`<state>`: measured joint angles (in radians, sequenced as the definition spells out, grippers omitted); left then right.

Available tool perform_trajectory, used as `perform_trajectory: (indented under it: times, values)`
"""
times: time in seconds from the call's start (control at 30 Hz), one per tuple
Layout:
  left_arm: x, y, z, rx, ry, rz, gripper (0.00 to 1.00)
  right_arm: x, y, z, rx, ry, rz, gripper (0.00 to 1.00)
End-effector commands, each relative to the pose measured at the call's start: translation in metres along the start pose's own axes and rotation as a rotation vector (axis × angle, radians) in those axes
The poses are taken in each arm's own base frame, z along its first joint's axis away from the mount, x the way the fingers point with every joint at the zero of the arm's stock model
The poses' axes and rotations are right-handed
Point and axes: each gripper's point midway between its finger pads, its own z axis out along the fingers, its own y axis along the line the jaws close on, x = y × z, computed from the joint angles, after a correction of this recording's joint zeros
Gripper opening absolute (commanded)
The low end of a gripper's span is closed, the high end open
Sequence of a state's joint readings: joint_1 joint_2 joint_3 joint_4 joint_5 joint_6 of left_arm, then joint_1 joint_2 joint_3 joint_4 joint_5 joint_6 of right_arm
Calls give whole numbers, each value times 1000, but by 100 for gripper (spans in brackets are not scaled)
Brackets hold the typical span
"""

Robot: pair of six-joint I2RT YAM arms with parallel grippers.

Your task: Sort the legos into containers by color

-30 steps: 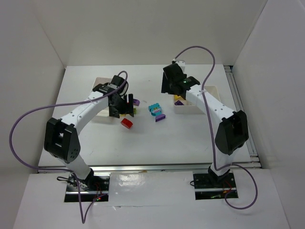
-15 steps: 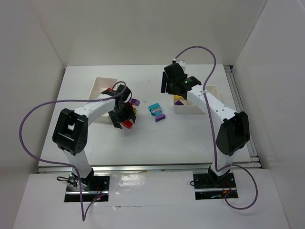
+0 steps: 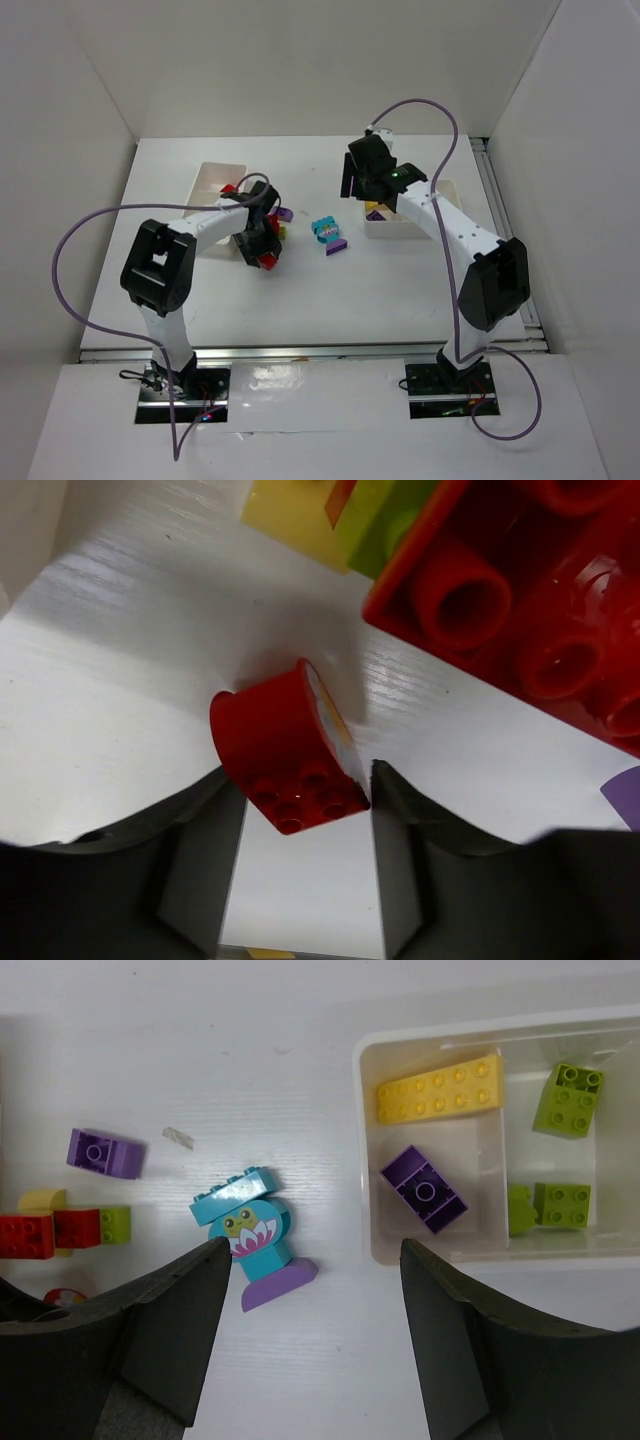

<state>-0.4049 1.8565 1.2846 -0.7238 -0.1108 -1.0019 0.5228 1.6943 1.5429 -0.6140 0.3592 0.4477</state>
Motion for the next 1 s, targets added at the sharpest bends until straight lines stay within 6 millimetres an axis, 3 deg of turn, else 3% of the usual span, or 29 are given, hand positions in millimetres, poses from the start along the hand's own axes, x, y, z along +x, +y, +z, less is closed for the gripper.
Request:
perform_trajectory:
  times: [0.0, 0.07, 0.13, 0.3, 0.4, 0.43, 0.47, 0.5, 0.57, 0.63, 0.8, 0.9, 0.97]
  values:
    - [-1, -1, 4, -7, -12, 8, 59, -17, -2, -16, -24, -59, 19, 76]
    - [0, -10, -10, 25, -30, 44, 45, -19, -2, -19, -28, -66, 22, 76]
    - [1, -14, -26, 38, -49, 101, 38, -16, -4, -17, -16, -63, 19, 76]
    - [-17, -50, -90, 161, -152, 219, 13, -18, -7, -21, -8, -67, 20, 76]
    - [-60, -54, -128, 198, -222, 185, 2, -20, -7, -24, -12, -75, 32, 76]
    - [-71, -55, -129, 197, -230, 167, 2, -20, -7, -24, -12, -75, 32, 76]
    - [-97, -54, -143, 218, -279, 145, 1, -20, -7, -24, -12, -75, 32, 76]
    - [-106, -52, -147, 225, -284, 124, 1, -22, -7, -27, -16, -82, 35, 76]
    - [-138, -42, -148, 224, -308, 69, 0, -23, -9, -27, -6, -87, 36, 76]
    - [-156, -35, -145, 219, -313, 40, 0, -20, -11, -29, -2, -78, 32, 76]
    - [-213, -23, -114, 202, -313, -21, 0, -20, -17, -33, 5, -79, 47, 76]
    - [-235, -20, -102, 205, -323, -50, 0, -19, -19, -33, 17, -75, 52, 76]
    - [-240, -20, -83, 192, -297, -57, 0, -18, -21, -35, 17, -76, 53, 76]
